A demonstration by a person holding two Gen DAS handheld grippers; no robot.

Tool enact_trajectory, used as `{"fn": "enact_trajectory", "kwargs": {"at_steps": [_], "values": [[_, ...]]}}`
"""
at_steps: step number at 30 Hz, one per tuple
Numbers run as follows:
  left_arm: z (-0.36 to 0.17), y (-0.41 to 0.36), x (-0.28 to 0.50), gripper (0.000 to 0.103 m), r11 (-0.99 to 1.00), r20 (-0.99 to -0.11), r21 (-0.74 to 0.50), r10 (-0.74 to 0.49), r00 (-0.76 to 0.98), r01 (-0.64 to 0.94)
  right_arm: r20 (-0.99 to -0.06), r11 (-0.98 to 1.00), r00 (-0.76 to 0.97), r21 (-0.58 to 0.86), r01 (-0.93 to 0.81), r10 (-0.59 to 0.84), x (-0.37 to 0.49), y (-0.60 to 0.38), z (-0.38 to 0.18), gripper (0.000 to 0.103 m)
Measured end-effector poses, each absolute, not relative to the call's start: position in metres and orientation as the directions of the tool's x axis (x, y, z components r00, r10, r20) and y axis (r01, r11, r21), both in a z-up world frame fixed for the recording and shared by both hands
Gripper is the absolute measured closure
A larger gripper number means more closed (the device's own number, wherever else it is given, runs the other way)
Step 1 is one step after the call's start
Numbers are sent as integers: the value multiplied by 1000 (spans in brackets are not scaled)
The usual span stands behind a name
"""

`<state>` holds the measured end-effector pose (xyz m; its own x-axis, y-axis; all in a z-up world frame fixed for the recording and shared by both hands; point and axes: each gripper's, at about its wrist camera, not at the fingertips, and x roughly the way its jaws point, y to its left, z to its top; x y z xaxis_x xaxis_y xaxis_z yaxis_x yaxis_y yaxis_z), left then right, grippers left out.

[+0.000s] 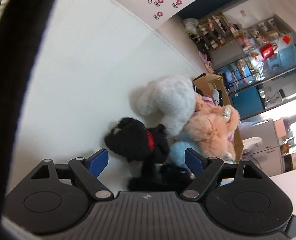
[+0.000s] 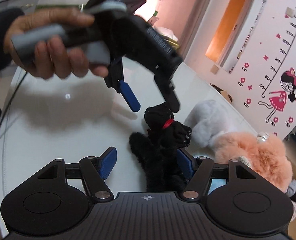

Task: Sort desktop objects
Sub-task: 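Move both open tools back to the plush toys on the table, then grasp the black plush dog with the left tool while the right tool grasps the black fuzzy plush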

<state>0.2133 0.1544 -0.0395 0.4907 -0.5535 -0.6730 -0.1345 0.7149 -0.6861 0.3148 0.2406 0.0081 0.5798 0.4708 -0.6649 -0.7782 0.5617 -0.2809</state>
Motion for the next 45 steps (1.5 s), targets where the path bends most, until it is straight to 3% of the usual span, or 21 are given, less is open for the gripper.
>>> {"fn": "enact_trajectory", "kwargs": {"at_steps": [9, 15, 20, 23, 27, 33, 40, 45], "values": [[-40, 129, 221, 21, 634, -684, -714, -542, 489, -296, -683, 557, 561, -265, -787, 468, 327, 239, 4, 31], [-44, 123, 216, 21, 608, -713, -682, -428, 556, -406, -686, 563, 554, -249, -788, 471, 333, 234, 0, 30], [-46, 116, 227, 40, 666, -758, -617, -359, 545, -419, -675, 576, 556, -231, -784, 486, 331, 230, 0, 30], [-41, 116, 231, 43, 715, -764, -583, -320, 561, -386, -673, 588, 557, -219, -778, 486, 331, 232, -2, 30], [-36, 118, 234, 42, 775, -772, -524, -256, 582, -355, -677, 597, 557, -212, -774, 482, 333, 234, -5, 30], [-32, 119, 239, 32, 838, -785, -438, -180, 593, -326, -702, 605, 543, -198, -771, 461, 334, 236, -10, 29], [-40, 111, 222, 28, 767, -776, -537, -286, 562, -351, -718, 617, 532, -182, -765, 448, 328, 237, -16, 25], [-40, 115, 216, 28, 806, -783, -511, -293, 549, -298, -709, 623, 532, -165, -764, 463, 321, 232, -15, 26]]}}
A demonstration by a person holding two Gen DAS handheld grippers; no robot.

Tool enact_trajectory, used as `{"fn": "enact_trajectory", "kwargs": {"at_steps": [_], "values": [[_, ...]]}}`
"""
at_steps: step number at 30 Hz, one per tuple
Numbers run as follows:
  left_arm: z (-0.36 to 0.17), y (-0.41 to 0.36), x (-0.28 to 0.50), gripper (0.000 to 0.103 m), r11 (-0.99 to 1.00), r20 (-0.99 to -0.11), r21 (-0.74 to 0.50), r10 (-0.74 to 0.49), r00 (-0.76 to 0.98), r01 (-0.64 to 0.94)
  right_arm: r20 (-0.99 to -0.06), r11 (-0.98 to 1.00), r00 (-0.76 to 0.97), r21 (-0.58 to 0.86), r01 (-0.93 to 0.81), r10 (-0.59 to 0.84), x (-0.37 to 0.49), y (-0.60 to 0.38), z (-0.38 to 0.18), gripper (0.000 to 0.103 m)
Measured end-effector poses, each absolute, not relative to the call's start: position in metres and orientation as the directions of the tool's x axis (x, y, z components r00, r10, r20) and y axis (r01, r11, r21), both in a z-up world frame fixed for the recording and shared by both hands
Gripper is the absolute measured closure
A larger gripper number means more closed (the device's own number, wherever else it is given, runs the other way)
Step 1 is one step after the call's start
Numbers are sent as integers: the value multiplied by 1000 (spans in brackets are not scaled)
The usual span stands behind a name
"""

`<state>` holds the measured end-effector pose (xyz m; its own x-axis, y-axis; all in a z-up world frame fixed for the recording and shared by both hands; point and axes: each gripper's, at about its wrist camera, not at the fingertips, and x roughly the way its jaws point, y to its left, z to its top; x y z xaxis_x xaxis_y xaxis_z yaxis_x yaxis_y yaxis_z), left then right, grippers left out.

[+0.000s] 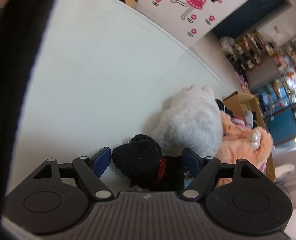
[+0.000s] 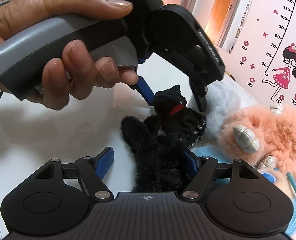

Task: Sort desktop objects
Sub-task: 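Grasp the black plush dog with the left tool while the right tool grasps the black fuzzy plush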

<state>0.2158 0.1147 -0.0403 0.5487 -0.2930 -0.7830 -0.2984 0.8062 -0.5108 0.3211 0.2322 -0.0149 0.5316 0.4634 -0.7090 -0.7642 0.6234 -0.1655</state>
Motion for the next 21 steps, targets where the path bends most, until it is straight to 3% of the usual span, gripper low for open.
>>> {"fn": "enact_trajectory", "kwargs": {"at_steps": [8, 15, 21], "values": [[-35, 106, 211, 23, 889, -796, -441, -324, 512, -123, -705, 625, 531, -158, -764, 470, 325, 230, -15, 25], [-42, 107, 211, 25, 770, -751, -602, -456, 477, -212, -711, 632, 521, -139, -762, 471, 327, 230, -14, 25], [-42, 104, 224, 26, 751, -758, -597, -413, 505, -281, -715, 629, 514, -133, -766, 474, 332, 229, -13, 25]]}}
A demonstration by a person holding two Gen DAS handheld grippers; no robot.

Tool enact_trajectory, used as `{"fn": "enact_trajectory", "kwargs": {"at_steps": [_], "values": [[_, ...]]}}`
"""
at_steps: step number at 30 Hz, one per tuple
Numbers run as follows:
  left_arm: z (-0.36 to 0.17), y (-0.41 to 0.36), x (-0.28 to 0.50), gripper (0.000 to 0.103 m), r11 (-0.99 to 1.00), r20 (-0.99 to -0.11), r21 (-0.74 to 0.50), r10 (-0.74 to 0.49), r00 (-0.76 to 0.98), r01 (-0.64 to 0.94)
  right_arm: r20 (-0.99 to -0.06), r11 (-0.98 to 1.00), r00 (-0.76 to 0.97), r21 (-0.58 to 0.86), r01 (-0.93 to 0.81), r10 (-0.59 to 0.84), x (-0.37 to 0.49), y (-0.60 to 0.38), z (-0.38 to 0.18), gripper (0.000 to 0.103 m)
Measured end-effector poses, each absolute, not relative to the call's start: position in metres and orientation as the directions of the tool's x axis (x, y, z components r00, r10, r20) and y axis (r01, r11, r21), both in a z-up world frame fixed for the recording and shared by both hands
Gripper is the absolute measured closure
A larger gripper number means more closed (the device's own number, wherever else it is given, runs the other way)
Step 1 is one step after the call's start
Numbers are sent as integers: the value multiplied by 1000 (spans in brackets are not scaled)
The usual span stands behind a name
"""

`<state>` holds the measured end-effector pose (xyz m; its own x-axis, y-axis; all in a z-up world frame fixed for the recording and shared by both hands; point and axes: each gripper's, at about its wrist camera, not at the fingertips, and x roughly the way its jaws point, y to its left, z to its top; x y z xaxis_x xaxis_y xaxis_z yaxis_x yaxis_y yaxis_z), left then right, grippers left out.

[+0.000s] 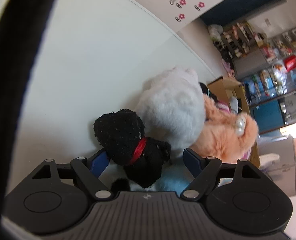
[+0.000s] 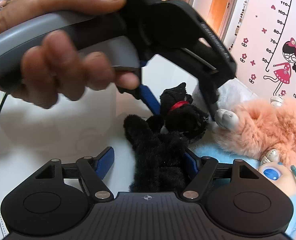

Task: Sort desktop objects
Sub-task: 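Grasp the black plush dog with the left tool while the right tool grasps the black fuzzy plush, then lift both black plushes off the table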

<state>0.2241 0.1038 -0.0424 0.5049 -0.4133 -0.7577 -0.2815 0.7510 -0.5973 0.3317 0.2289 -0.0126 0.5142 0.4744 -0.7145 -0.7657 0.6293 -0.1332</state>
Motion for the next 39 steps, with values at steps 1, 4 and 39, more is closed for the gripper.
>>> {"fn": "enact_trajectory", "kwargs": {"at_steps": [1, 4, 39], "values": [[-41, 103, 224, 27, 757, -761, -588, -400, 510, -285, -715, 629, 513, -132, -766, 476, 329, 229, -13, 25], [-38, 100, 223, 48, 801, -791, -523, -330, 515, -290, -715, 629, 508, -122, -768, 481, 328, 229, -13, 25], [-36, 123, 212, 32, 704, -753, -603, -346, 559, -376, -717, 642, 491, -78, -762, 495, 336, 224, -10, 46]]}}
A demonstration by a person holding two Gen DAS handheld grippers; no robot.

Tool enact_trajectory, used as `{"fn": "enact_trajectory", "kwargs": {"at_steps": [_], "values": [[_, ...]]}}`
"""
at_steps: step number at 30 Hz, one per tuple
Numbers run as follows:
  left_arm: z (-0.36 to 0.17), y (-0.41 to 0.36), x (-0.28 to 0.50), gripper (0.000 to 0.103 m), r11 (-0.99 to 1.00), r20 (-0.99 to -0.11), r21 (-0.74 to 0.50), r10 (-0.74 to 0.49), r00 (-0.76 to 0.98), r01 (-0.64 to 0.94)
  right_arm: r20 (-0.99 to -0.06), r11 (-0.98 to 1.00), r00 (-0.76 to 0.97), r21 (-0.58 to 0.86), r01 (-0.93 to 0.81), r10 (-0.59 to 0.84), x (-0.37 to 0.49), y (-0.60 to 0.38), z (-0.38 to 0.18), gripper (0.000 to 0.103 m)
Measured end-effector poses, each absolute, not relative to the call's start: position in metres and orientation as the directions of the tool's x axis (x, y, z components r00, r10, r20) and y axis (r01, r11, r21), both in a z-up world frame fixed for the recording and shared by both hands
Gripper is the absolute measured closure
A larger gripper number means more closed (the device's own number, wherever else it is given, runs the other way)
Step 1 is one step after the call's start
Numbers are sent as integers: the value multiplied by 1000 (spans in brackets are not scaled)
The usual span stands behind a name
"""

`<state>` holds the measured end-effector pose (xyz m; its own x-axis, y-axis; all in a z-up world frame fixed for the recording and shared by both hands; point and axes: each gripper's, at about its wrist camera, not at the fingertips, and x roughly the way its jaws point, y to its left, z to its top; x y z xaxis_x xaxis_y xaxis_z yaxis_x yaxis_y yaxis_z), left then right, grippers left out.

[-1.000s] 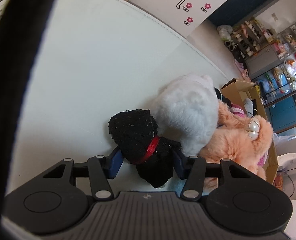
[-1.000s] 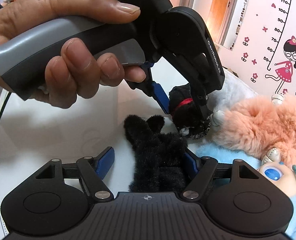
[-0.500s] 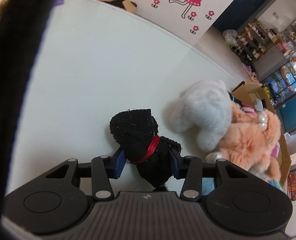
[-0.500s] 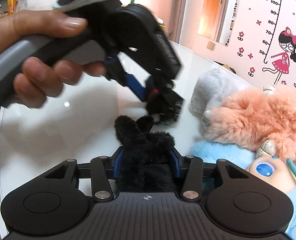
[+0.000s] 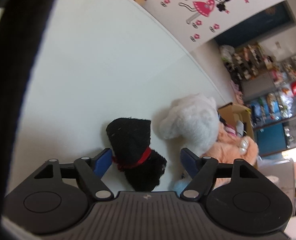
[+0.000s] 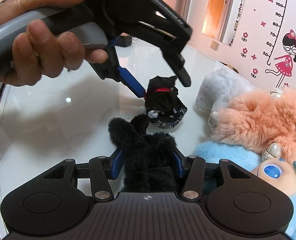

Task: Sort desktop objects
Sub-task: 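Lift both black plushes off the table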

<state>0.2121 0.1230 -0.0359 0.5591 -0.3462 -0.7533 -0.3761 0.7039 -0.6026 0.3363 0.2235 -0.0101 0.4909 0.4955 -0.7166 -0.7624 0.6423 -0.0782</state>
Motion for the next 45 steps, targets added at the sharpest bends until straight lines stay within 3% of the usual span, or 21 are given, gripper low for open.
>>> {"fn": "enact_trajectory", "kwargs": {"at_steps": [7, 9, 11, 17, 24, 35, 45], "values": [[-43, 109, 221, 36, 708, -787, -560, -294, 542, -429, -718, 636, 475, -59, -770, 509, 336, 219, -9, 46], [-40, 104, 225, 42, 727, -802, -527, -254, 540, -440, -720, 634, 470, -54, -771, 511, 339, 218, -8, 46], [-38, 103, 226, 56, 745, -817, -494, -223, 531, -448, -721, 634, 468, -52, -772, 511, 342, 218, -8, 48], [-33, 97, 230, 63, 784, -846, -429, -175, 503, -449, -712, 641, 466, -29, -767, 525, 335, 212, -8, 51], [-24, 102, 217, 64, 825, -826, -413, -161, 540, -386, -681, 654, 471, 15, -756, 561, 331, 206, -5, 52], [-13, 111, 190, 64, 872, -795, -359, -100, 598, -332, -675, 652, 499, -35, -757, 544, 306, 213, -2, 54], [10, 110, 155, 64, 926, -729, -274, -23, 684, -260, -582, 674, 549, -3, -739, 600, 279, 201, 33, 54]]}}
